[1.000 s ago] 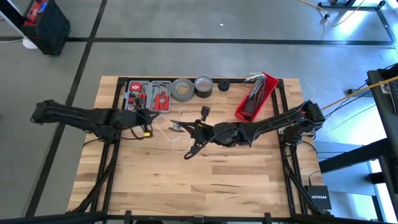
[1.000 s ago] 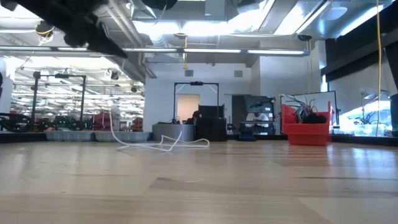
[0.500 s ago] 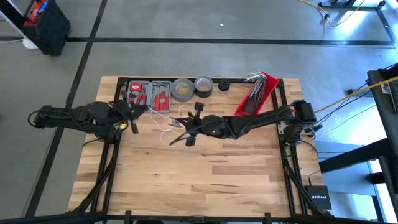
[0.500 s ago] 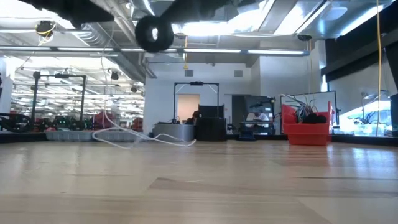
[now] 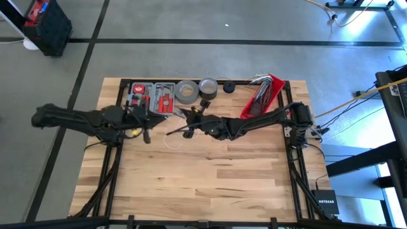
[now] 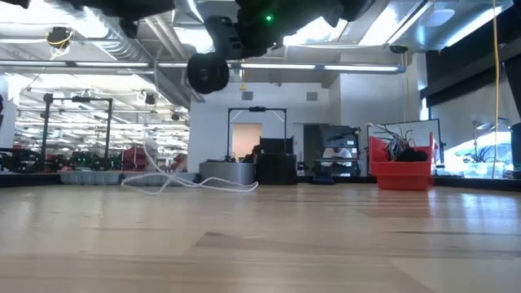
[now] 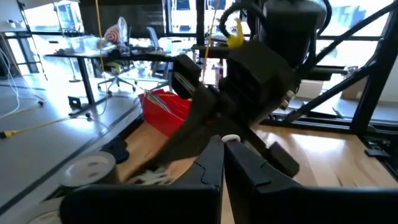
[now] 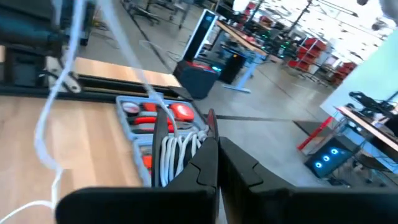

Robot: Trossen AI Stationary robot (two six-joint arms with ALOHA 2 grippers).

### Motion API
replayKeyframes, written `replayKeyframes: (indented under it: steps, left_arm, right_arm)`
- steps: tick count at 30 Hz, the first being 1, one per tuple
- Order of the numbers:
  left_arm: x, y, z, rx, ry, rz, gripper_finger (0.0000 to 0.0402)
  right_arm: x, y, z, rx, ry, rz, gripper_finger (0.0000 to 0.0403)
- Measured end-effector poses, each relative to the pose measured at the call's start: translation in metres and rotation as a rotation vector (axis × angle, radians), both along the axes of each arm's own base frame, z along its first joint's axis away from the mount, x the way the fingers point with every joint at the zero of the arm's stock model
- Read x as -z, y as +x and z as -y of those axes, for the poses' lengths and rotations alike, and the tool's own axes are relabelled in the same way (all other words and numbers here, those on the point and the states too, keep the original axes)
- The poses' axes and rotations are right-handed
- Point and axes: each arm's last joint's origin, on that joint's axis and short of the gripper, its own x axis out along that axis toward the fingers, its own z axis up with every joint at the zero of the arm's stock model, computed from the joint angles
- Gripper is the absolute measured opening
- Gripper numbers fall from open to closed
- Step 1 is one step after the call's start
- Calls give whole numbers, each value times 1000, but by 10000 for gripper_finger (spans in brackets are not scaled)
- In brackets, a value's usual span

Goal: Coil cords
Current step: Coil the white wire on the black spool

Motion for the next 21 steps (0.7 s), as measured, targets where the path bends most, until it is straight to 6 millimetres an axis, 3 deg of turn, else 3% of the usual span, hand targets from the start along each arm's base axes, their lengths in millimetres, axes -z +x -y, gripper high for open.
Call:
replayKeyframes:
  steps: [10, 21]
  left_arm:
    - [18, 46, 5, 2, 27, 0, 0]
    - [31, 63, 6, 1, 69, -49, 0]
  right_arm:
    - [-1, 0, 0, 11, 23, 31, 5]
    - [-4, 1, -1, -23, 66, 86, 5]
